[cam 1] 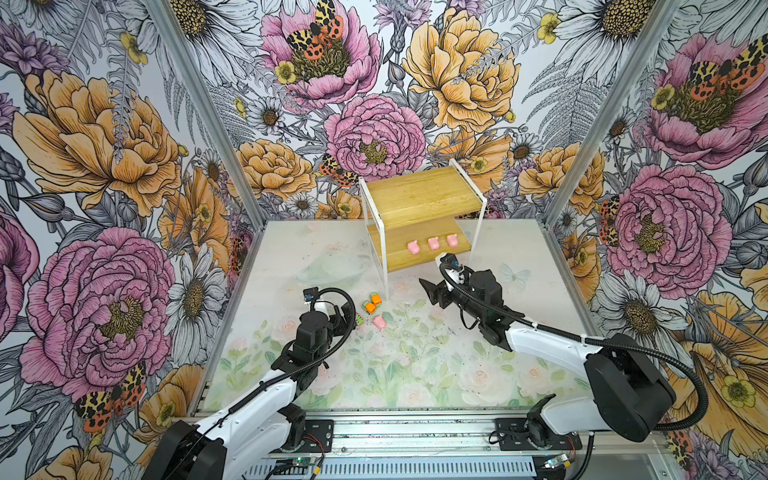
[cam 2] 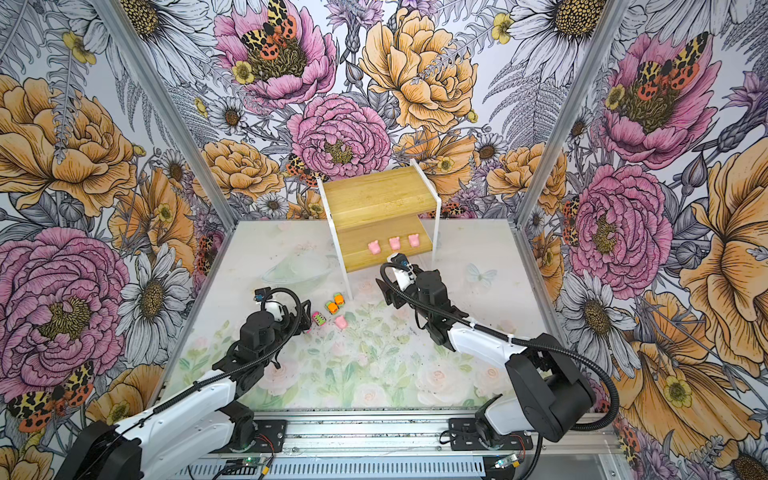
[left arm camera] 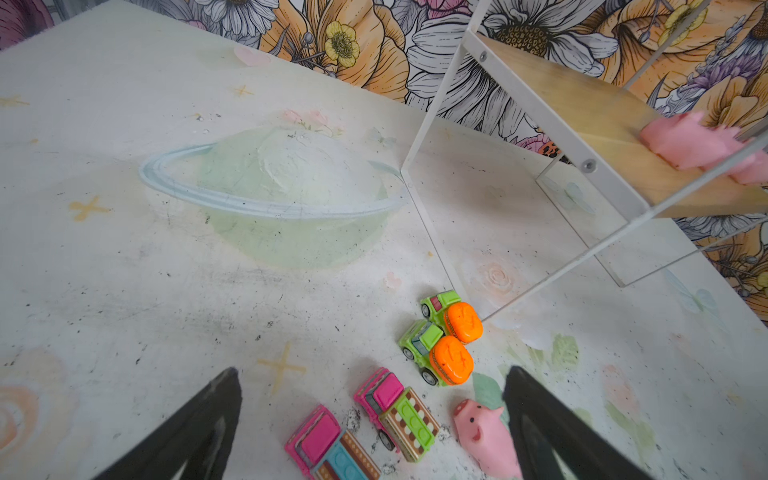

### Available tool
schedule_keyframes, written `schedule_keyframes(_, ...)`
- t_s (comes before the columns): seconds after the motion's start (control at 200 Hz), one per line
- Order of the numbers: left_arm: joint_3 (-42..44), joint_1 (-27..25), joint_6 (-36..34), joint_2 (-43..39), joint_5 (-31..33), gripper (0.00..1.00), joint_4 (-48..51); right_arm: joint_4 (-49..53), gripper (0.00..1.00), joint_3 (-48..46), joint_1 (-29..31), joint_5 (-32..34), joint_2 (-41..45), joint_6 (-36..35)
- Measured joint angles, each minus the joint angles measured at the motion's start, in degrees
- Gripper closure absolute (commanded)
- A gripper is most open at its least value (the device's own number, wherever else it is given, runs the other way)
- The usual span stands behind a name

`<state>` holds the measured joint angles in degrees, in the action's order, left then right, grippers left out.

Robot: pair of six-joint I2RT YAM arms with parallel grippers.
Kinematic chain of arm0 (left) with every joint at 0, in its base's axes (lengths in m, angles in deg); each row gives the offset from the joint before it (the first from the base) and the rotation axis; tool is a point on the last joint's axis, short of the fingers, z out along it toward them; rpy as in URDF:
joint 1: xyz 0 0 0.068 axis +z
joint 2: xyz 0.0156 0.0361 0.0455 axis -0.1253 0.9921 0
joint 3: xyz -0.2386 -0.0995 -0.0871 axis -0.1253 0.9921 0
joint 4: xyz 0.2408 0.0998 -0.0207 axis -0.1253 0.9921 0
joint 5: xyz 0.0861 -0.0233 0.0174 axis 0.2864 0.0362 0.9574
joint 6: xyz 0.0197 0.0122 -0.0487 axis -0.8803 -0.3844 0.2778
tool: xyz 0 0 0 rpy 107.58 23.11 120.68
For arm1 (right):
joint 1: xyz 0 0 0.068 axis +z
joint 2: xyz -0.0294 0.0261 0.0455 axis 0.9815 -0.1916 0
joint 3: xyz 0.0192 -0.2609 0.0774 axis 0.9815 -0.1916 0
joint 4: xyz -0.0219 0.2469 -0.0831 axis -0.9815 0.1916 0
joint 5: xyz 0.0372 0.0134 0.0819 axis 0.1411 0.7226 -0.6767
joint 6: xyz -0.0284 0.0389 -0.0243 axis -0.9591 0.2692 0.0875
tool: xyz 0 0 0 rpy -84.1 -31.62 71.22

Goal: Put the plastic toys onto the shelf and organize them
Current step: 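Release the pig beside the others and withdraw the right gripper, then lower the right gripper onto the last pink pig and grasp it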

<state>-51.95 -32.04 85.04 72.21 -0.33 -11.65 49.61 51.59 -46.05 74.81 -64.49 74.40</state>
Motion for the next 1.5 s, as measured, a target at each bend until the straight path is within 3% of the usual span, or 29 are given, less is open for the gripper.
schedule_keyframes(0.245, 0.00, 0.02, 0.02, 2.14, -0.92, 0.01, 0.00, -12.72, 0.23, -7.67, 6.84, -7.52, -14.08, 1.49)
schedule_keyframes(0.55, 0.00, 0.00, 0.07, 2.43, -1.77, 0.01, -0.04, -25.40, 0.24, -5.31, 10.62, -10.47, -26.60, 5.49)
schedule_keyframes(1.036, 0.00, 0.00, 0.09, 1.09, -1.77, 0.01, 0.44, -24.63, 0.29, 5.60, 13.11, -11.04, -33.79, 5.66)
schedule_keyframes(1.501, 0.00, 0.00, 0.26, 0.26, -1.70, 0.01, 1.62, -22.69, 0.36, 8.59, 14.53, -10.99, -38.29, 5.44)
